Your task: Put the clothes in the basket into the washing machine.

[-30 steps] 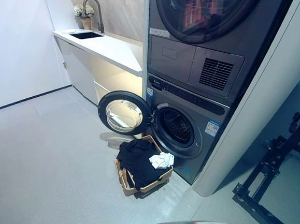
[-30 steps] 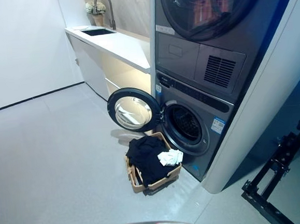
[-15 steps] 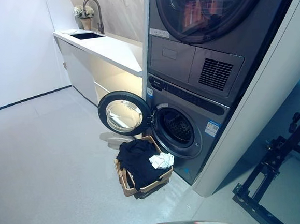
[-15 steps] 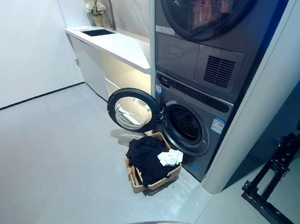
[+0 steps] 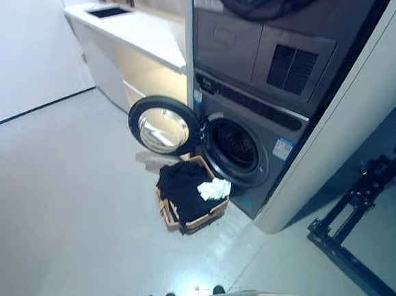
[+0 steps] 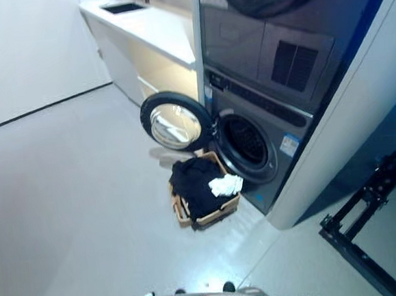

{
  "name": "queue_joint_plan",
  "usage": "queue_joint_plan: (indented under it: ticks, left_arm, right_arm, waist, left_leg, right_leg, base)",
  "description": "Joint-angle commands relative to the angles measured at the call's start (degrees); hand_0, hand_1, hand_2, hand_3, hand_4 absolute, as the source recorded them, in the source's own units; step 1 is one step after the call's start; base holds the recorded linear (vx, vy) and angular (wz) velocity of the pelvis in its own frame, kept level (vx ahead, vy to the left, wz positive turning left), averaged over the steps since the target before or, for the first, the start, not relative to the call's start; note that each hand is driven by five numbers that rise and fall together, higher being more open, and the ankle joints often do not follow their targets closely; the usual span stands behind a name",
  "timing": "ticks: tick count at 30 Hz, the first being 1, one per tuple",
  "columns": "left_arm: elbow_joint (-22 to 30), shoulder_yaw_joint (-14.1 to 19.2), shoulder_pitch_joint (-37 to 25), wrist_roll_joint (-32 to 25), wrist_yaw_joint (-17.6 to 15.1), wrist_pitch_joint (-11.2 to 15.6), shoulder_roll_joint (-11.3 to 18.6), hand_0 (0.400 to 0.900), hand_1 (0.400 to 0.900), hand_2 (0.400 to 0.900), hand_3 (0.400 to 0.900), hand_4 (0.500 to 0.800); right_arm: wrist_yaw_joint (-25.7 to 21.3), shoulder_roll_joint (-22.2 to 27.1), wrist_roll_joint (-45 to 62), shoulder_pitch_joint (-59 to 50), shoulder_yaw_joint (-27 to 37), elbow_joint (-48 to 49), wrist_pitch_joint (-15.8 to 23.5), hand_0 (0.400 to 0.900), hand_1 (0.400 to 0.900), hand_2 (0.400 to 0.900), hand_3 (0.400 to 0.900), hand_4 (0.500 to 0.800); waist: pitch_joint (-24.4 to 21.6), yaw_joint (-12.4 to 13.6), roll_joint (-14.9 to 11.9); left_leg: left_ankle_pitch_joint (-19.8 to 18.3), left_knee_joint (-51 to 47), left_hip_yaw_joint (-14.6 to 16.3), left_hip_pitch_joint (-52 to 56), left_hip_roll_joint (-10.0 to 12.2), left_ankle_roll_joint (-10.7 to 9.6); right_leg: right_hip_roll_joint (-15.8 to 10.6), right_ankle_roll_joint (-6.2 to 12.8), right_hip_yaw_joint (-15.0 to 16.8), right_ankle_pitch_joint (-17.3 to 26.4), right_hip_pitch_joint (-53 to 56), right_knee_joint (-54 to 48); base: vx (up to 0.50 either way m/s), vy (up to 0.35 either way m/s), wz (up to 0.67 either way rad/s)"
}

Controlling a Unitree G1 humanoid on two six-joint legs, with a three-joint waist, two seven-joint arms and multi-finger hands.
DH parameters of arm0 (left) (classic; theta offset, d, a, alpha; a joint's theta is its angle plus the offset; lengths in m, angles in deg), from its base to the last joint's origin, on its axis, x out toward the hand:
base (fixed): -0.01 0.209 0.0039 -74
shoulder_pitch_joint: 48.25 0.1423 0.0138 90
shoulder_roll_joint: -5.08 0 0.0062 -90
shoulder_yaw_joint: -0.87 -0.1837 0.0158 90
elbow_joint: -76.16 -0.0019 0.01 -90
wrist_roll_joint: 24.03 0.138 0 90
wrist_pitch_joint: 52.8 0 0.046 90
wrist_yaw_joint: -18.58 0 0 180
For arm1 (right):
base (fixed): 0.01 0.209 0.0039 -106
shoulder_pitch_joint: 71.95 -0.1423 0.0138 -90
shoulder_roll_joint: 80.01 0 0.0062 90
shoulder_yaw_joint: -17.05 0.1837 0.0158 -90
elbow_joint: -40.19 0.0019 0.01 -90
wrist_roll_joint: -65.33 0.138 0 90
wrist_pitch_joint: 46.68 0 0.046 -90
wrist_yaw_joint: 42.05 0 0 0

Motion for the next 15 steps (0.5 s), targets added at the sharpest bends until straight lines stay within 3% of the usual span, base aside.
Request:
queue_joint_plan:
  ticks: [1,5,6,9,11,12,13,15]
  left_arm:
    - [1.28,0.35,0.56,-2.67,-0.79,1.15,-1.09,0.900,0.900,0.900,0.900,0.800]
    - [1.05,0.84,1.47,-3.02,-0.98,1.34,-1.24,0.900,0.900,0.900,0.900,0.800]
    - [1.03,0.97,2.18,-3.05,-1.04,1.48,-1.28,0.900,0.900,0.900,0.900,0.800]
    - [0.71,1.18,2.94,-2.83,-1.31,1.69,-1.29,0.900,0.900,0.900,0.900,0.800]
    - [0.32,1.50,3.35,-2.69,-1.51,1.82,-1.16,0.900,0.900,0.900,0.900,0.800]
    - [-0.02,1.76,3.90,-2.46,-1.36,1.59,-1.02,0.900,0.900,0.900,0.900,0.800]
    - [-0.17,1.97,3.85,-2.23,-1.35,1.44,-0.73,0.900,0.900,0.900,0.900,0.800]
    - [-0.22,1.96,3.80,-1.64,-1.59,1.68,-0.04,0.900,0.900,0.900,0.900,0.800]
  right_arm:
    - [-2.05,4.59,2.12,-3.08,1.41,1.42,1.09,0.900,0.900,0.900,0.900,0.800]
    - [-2.26,4.92,1.80,-3.50,1.10,1.65,1.18,0.900,0.900,0.900,0.900,0.800]
    - [-2.22,5.08,1.39,-3.69,0.82,1.87,1.33,0.900,0.900,0.900,0.900,0.800]
    - [-2.38,4.93,0.99,-3.85,0.40,2.24,1.68,0.900,0.900,0.900,0.900,0.800]
    - [-2.27,4.75,0.61,-3.85,0.23,2.12,1.82,0.900,0.900,0.900,0.900,0.800]
    - [-1.89,4.33,0.51,-3.66,0.27,2.14,1.72,0.900,0.900,0.900,0.900,0.800]
    - [-1.92,3.88,0.40,-3.22,0.37,2.26,1.93,0.900,0.900,0.900,0.900,0.800]
    - [-1.72,3.01,0.37,-3.32,0.16,2.41,2.00,0.900,0.900,0.900,0.900,0.800]
  waist:
    - [2.73,1.72,1.26]
    - [2.40,2.16,1.85]
    - [1.83,2.76,2.88]
    - [1.27,3.01,3.49]
    - [0.61,3.20,3.41]
    - [-0.26,3.74,2.90]
    - [-0.90,3.86,2.73]
    - [-2.49,4.30,1.42]
  left_leg:
    - [0.26,11.03,3.01,-5.02,-5.33,4.57]
    - [0.20,2.43,3.23,-7.04,-6.95,4.76]
    - [4.40,-7.67,1.46,-7.06,-7.35,4.23]
    - [7.60,-21.05,-0.31,-7.46,-7.20,3.07]
    - [9.12,-22.72,1.16,-8.51,-6.30,2.21]
    - [8.29,-22.72,2.01,-7.46,-5.95,3.13]
    - [10.73,-22.72,2.10,-6.63,-5.72,3.16]
    - [11.18,-21.89,2.42,-5.94,-6.82,4.34]
  right_leg:
    - [-0.54,3.65,3.66,-9.64,3.86,3.63]
    - [-0.67,4.24,4.18,-10.63,5.71,2.69]
    - [0.24,4.57,4.68,-10.85,7.70,1.02]
    - [0.79,5.34,5.92,-12.24,11.46,-1.46]
    - [0.54,5.86,6.95,-12.48,13.43,-2.79]
    - [-0.06,6.41,7.27,-12.83,14.91,-3.32]
    - [-0.59,6.59,6.85,-13.06,15.53,-3.31]
    - [-2.48,7.89,7.45,-13.01,15.53,-2.58]
  base:
    - [0.17,-0.058,-0.15]
    - [0.24,0.016,-0.19]
    - [0.36,0.079,-0.22]
    - [0.44,0.121,-0.20]
    - [0.46,0.193,-0.28]
    - [0.54,0.250,-0.24]
    - [0.56,0.268,-0.26]
    - [0.56,0.325,-0.34]
